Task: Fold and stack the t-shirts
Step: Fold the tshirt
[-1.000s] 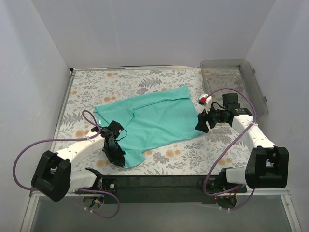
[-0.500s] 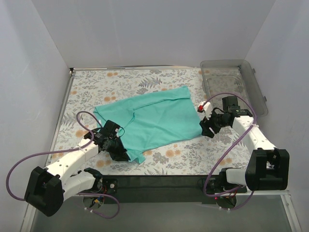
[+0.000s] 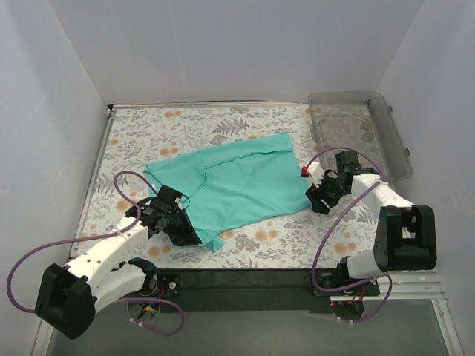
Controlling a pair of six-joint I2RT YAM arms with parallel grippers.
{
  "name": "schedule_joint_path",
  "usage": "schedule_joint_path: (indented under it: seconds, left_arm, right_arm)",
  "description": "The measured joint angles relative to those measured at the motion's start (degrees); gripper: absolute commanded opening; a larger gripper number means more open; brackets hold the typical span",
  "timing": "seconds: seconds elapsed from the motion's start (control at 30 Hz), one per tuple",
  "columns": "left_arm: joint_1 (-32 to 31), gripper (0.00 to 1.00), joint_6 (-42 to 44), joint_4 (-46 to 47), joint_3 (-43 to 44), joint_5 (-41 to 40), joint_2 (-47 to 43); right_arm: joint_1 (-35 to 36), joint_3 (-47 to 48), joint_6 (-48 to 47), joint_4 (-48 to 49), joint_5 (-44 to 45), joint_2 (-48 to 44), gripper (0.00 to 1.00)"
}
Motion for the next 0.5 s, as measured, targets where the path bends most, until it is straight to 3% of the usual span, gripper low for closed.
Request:
schedule_joint_path:
  seconds: [0.17, 0.27, 0.5]
  left_arm:
    - [0.0, 0.09, 0.0, 0.44, -0.24, 0.02, 0.0]
    - [0.0, 0.09, 0.0, 0.42, -0.22, -0.02, -0.13]
    - [0.0, 0.09, -0.02, -0.52, -0.04, -0.48, -2.27]
  right_arm:
    - [0.92, 0.0, 1.16, 3.72, 0.02, 3.1, 0.5]
    - [1.68, 0.0, 2.23, 5.09, 0.02, 4.7, 0.39]
    - [2.03, 0.0, 3.65, 6.14, -0.22, 5.03, 0.03]
